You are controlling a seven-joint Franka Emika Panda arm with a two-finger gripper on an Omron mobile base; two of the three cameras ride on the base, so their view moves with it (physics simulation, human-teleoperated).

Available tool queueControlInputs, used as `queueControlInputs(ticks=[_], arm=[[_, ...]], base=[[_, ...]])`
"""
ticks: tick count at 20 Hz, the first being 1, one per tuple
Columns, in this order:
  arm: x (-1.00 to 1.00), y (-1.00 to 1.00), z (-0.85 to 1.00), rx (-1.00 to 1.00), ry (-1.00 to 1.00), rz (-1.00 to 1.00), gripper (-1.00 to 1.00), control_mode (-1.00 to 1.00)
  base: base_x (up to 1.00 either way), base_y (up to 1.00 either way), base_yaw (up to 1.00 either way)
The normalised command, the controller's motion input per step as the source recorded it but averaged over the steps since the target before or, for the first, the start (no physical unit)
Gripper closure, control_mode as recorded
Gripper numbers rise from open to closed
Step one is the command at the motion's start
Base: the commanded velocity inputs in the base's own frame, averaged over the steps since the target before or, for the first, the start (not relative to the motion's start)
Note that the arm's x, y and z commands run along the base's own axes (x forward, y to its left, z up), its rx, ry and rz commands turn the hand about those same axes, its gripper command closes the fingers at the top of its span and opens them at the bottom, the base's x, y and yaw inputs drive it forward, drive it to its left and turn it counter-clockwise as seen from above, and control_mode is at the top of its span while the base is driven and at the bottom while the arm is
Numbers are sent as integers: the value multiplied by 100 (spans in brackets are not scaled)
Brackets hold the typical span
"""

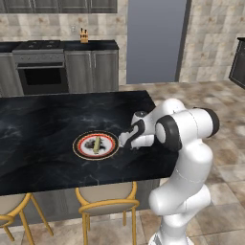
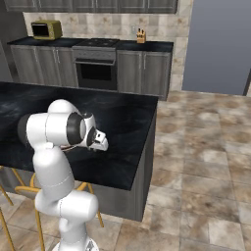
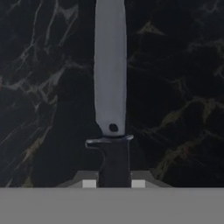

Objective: Retrieve the butter from the fridge and place it on a plate on the dining table. Then retrieve the butter knife by the fridge and place it near the plate.

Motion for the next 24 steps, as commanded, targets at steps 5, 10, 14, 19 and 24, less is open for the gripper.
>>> queueControlInputs(ticks=[5,10,14,19,24], arm=[[14,0,-16,1,0,0,-100,-100],[11,0,-15,1,0,0,-100,-100],[6,0,-13,1,0,0,-100,-100],[2,0,-4,0,2,0,-100,-100],[0,-3,4,-1,9,0,-100,-100]], base=[[0,0,0],[0,0,0],[0,0,0],[0,0,0],[0,0,0]])
